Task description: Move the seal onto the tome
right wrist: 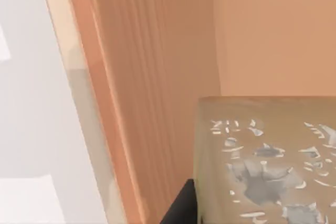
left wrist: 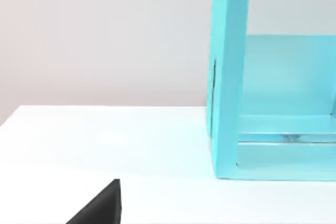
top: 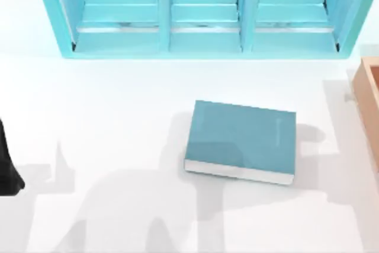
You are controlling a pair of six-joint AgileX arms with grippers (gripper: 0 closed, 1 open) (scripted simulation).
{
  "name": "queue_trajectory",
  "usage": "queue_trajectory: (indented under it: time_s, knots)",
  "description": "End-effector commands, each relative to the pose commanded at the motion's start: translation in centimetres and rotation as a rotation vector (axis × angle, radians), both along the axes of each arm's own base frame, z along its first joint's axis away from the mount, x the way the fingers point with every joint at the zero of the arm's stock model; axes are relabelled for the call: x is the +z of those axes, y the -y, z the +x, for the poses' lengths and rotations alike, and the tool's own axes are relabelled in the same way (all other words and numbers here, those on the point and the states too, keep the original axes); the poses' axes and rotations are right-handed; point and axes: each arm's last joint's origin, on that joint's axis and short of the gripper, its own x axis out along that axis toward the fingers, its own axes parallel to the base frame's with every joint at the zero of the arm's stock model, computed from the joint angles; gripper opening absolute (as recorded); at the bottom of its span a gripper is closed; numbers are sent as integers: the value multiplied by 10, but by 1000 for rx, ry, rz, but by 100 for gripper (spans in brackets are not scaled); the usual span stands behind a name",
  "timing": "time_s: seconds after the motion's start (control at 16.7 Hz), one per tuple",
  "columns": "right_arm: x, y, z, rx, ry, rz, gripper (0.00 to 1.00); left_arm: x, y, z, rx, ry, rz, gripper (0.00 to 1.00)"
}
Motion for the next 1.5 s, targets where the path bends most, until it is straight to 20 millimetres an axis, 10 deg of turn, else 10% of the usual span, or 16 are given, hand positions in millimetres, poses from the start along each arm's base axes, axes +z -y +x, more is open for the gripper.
queue_trajectory:
  time_s: [0.36,0.84,1.32,1.5]
  knots:
    - [17,-76,14,137,0,50,0,0,0,0,0,0,0,100]
    - [7,-96,23,148,-15,57,0,0,0,0,0,0,0,100]
    - [-60,-253,34,148,-11,58,0,0,0,0,0,0,0,100]
    - [-74,-277,29,148,-12,61,0,0,0,0,0,0,0,100]
